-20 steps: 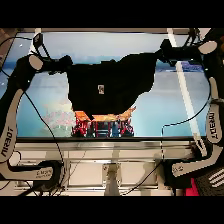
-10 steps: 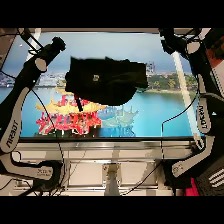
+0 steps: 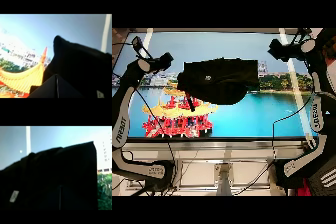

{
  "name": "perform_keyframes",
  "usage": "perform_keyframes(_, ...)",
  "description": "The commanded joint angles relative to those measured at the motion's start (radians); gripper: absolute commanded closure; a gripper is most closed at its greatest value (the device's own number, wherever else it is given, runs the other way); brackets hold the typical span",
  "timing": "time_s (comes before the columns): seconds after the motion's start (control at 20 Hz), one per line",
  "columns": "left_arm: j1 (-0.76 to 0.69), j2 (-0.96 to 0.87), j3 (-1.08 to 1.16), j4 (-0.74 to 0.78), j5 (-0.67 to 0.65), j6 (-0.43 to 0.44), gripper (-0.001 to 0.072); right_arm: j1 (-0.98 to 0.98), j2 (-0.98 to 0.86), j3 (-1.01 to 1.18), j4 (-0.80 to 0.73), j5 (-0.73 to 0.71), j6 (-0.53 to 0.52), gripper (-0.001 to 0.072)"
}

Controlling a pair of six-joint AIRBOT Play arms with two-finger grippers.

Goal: Fold the clothes and pants, and hang the long-sleeved shirts on hangers.

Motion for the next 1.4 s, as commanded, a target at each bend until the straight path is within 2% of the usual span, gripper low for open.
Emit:
perform_keyframes(0.0,0.042,0.003,-0.003,-0.003,-0.299,0.308,0.0698,-0.032,-0.004,-0.042,0.073,0.292,-0.224,0.0708)
perform_keyframes(0.15,0.085,0.005,-0.034,-0.011,-0.461,0.453,0.0698,-0.058,-0.003,-0.219,0.307,0.393,-0.377,0.0708)
perform_keyframes(0.2,0.106,0.005,-0.049,-0.055,-0.491,0.503,0.0699,-0.063,-0.003,-0.291,0.389,0.422,-0.435,0.0707)
perform_keyframes(0.3,0.157,0.003,-0.068,-0.309,-0.549,0.691,0.0698,-0.060,-0.004,-0.415,0.554,0.454,-0.537,0.0706)
perform_keyframes(0.4,0.186,0.002,-0.068,-0.556,-0.526,0.870,0.0679,-0.053,-0.004,-0.459,0.590,0.439,-0.563,0.0705)
perform_keyframes(0.45,0.186,0.002,-0.068,-0.632,-0.518,0.983,0.0483,-0.049,-0.004,-0.457,0.584,0.416,-0.562,0.0702)
perform_keyframes(0.5,0.179,0.002,-0.068,-0.654,-0.518,1.054,0.0245,-0.045,-0.004,-0.453,0.585,0.402,-0.558,0.0686)
perform_keyframes(0.55,0.167,0.000,-0.068,-0.643,-0.520,1.056,0.0242,-0.042,-0.003,-0.452,0.592,0.394,-0.556,0.0640)
perform_keyframes(0.65,0.136,-0.009,-0.068,-0.566,-0.517,1.056,0.0242,-0.042,-0.003,-0.452,0.590,0.387,-0.556,0.0342)
perform_keyframes(0.7,0.120,-0.019,-0.068,-0.528,-0.519,1.056,0.0242,-0.042,-0.003,-0.452,0.588,0.388,-0.556,0.0300)
perform_keyframes(0.9,0.068,-0.067,-0.068,-0.441,-0.528,1.054,0.0247,-0.042,-0.003,-0.452,0.578,0.388,-0.557,0.0301)
perform_keyframes(1.0,0.058,-0.076,-0.068,-0.407,-0.548,1.055,0.0301,-0.042,-0.003,-0.452,0.504,0.387,-0.556,0.0310)
perform_keyframes(1.15,0.061,-0.076,-0.068,-0.384,-0.551,1.054,0.0301,-0.032,-0.003,-0.453,0.290,0.363,-0.449,0.0311)
perform_keyframes(1.35,0.067,-0.076,-0.068,-0.384,-0.551,1.012,0.0301,-0.028,-0.009,-0.453,0.277,0.272,-0.399,0.0311)
